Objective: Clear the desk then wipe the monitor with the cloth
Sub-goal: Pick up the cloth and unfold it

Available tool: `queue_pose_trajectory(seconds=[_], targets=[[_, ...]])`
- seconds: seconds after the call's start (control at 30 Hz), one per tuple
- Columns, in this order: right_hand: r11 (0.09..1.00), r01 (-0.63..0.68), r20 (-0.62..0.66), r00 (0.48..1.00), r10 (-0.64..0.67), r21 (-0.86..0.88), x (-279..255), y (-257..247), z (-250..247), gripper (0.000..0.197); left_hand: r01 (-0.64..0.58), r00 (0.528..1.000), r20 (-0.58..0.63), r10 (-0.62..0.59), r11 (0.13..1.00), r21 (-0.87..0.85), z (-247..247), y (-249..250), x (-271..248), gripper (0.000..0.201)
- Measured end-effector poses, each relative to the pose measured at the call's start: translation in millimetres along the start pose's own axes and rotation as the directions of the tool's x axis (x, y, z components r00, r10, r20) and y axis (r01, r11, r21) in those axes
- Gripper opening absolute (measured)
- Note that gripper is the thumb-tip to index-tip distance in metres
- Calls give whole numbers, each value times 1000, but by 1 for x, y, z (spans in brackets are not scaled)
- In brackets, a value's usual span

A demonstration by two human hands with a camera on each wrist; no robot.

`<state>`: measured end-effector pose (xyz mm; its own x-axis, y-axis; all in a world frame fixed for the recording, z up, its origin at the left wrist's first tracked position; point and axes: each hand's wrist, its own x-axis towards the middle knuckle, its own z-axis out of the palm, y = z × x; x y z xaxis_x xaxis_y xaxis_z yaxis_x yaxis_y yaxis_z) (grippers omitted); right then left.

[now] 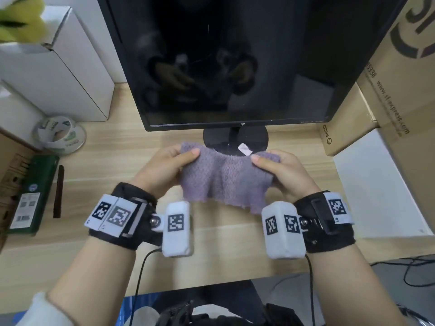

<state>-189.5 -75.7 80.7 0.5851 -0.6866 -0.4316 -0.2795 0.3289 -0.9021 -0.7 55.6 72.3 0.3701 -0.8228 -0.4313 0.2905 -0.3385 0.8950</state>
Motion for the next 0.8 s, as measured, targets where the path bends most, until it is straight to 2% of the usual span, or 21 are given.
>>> queue_pose_trajectory(seconds=[0.07, 0.17, 0.27, 0.33, 0.43, 0.47, 0.53, 0.6, 0.67, 0.73, 0.8], targets=[[999, -4, 106, 994, -2, 50, -3, 3, 16, 6, -8, 998, 68, 7, 1000, 3, 12, -6, 0, 19], [998, -10, 251, 968, -5, 61, -5, 9, 31, 10, -22, 977, 212, 21, 1000, 3, 22, -13, -2, 36], [998, -34, 359, 933, 11, 56, -4, 17, 34, 20, -28, 971, 236, 24, 1000, 13, 22, -27, 4, 45], [998, -36, 317, 948, 17, 56, 0, 24, 32, 21, 2, 978, 209, -7, 1000, 21, 21, -36, 9, 37], [998, -21, 143, 989, 30, -63, 7, 41, 25, 24, 31, 996, 79, -34, 999, 42, 17, -44, 17, 29], [991, -36, 140, 989, 54, -125, 8, 47, 24, 29, 29, 999, 17, -30, 999, 38, 19, -43, 20, 28], [984, -82, 213, 970, 116, -161, 8, 59, 26, 50, 21, 998, -56, -20, 1000, 16, 28, -39, 24, 27], [995, -83, 248, 964, 92, -46, 11, 68, 30, 65, 47, 999, -2, -47, 998, -52, 44, -33, 26, 23], [988, -59, 155, 987, 36, 146, 15, 69, 30, 49, 143, 981, 154, -120, 979, -147, 60, -26, 27, 26], [958, -50, 49, 998, 38, 283, 22, 69, 23, 32, 232, 947, 267, -179, 955, -184, 66, -23, 31, 32], [946, -66, 11, 998, 65, 318, 27, 71, 12, 24, 234, 948, 256, -187, 958, -167, 65, -25, 38, 30]])
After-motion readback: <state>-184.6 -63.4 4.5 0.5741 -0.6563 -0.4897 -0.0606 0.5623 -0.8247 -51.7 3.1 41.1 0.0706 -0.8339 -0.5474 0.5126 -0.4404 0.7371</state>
